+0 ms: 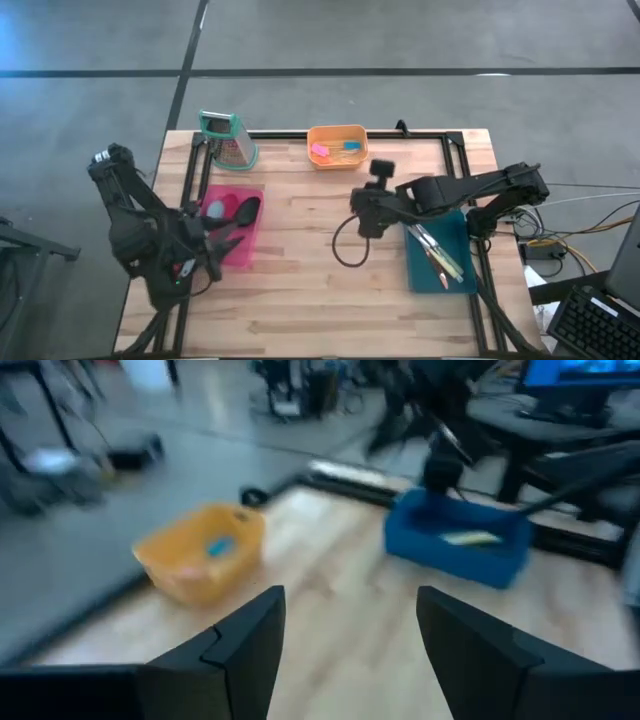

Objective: Pick & Place Kitchen Items
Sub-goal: Return to Home Position

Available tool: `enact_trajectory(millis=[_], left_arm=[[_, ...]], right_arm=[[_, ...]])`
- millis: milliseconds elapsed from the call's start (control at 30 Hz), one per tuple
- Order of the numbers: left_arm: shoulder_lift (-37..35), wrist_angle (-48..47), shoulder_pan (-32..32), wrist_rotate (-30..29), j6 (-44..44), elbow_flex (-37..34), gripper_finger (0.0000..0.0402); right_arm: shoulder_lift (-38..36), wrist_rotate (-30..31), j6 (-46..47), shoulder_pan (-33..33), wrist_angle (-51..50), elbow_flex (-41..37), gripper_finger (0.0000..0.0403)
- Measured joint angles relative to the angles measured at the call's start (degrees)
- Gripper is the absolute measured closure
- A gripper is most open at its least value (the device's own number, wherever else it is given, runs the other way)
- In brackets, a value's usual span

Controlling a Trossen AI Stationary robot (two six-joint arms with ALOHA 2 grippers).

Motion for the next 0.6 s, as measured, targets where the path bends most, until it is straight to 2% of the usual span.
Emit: enact_trajectory(millis=[100, 200, 300, 400, 500, 600], left_arm=[[0.8, 14.6, 5.4, -1.5, 18.7, -2.4, 0.0170], [1.6, 32.0, 12.4, 3.6, 37.8, -6.6, 0.0170], [3.2, 53.6, 20.2, 16.2, 56.6, -12.6, 0.0170], [5.0, 73.4, 27.8, 33.8, 69.5, -18.5, 0.0170], [6.5, 86.4, 35.3, 48.7, 74.6, -23.3, 0.0170], [7.7, 92.7, 41.6, 54.2, 75.9, -27.0, 0.0170]], right_arm=[[-0.4, -7.5, -3.1, 0.0, 9.9, -5.4, 0.0393], [-1.3, -12.8, -4.1, 0.1, 18.6, -11.6, 0.0394], [-2.2, -15.9, -4.1, 0.0, 25.9, -17.9, 0.0394], [-3.7, -17.0, -3.9, 0.0, 32.2, -23.9, 0.0394], [-6.7, -17.8, -3.5, 0.0, 39.8, -30.2, 0.0394], [-10.8, -22.3, -5.8, 0.0, 50.0, -37.4, 0.0394]])
